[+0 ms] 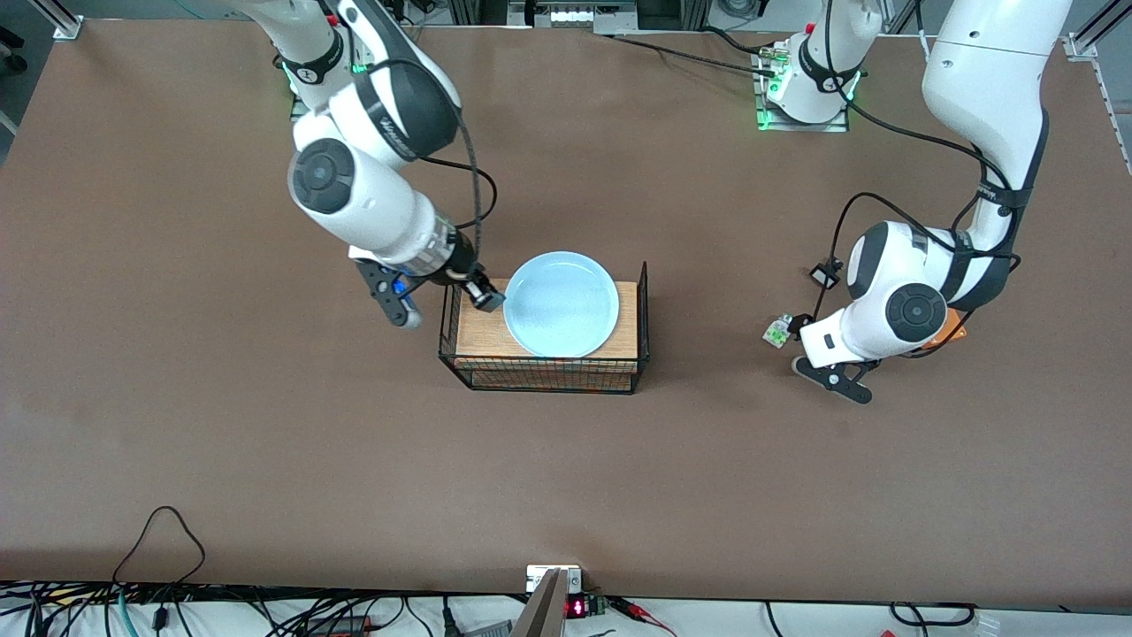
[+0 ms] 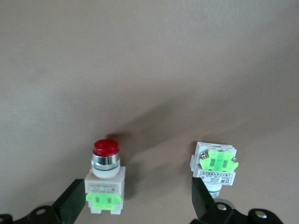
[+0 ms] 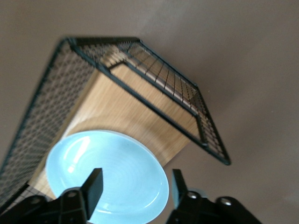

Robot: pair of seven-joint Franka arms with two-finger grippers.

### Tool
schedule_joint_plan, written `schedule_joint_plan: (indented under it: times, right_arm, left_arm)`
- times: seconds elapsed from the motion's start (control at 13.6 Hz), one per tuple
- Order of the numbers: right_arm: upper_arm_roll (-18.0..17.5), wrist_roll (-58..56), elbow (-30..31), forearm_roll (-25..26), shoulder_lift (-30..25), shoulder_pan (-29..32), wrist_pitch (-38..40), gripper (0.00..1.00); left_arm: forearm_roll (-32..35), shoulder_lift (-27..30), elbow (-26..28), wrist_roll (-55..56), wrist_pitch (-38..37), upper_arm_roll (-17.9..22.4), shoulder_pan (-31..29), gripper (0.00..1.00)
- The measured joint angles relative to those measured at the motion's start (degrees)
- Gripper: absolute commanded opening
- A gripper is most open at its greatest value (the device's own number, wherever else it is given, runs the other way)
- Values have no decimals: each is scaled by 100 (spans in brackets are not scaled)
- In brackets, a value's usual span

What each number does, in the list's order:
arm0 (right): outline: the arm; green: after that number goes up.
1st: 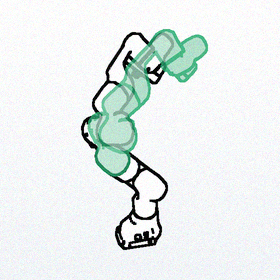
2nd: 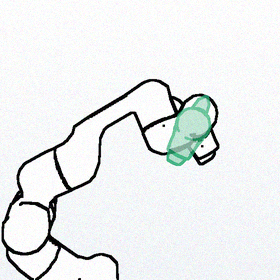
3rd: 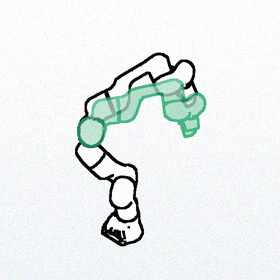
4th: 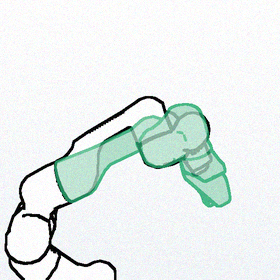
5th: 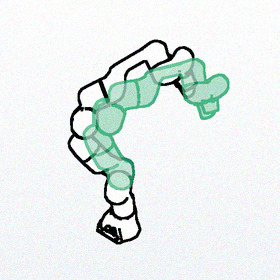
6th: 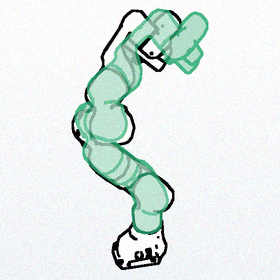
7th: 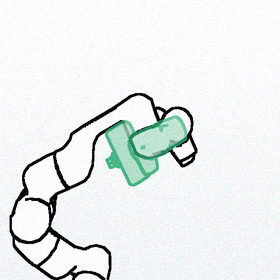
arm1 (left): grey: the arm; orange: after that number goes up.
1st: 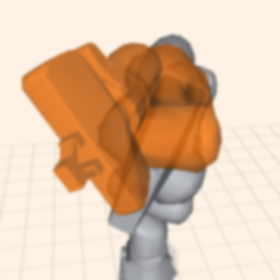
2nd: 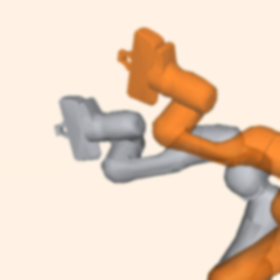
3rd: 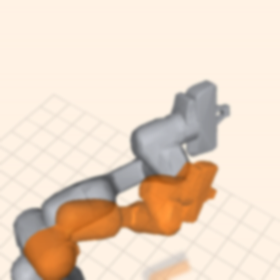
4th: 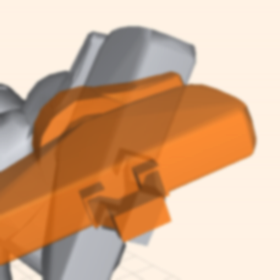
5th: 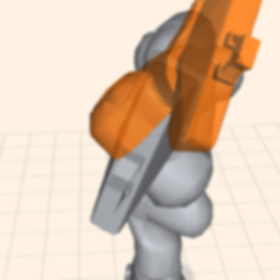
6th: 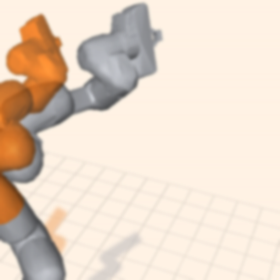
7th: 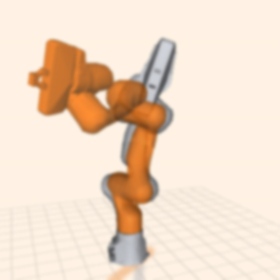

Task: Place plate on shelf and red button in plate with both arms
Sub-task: 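Grasp the red switch with the left gripper while the right gripper withdraws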

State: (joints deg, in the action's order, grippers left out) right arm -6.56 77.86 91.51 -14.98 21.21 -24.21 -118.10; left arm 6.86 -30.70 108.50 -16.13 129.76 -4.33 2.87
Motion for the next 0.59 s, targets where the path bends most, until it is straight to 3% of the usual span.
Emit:
schedule_joint_plan:
  times: [0.29,0.44,0.59]
  right_arm:
    - [49,-435,-440,21,-531,389,1164,100]
    - [158,-578,-913,183,-659,428,1887,100]
    - [248,-1107,-1246,488,-701,441,2362,100]
  left_arm:
    - [26,-103,70,-36,85,22,-139,100]
    - [277,-171,71,-47,232,29,-196,93]
    - [448,-234,72,-47,358,30,-250,64]
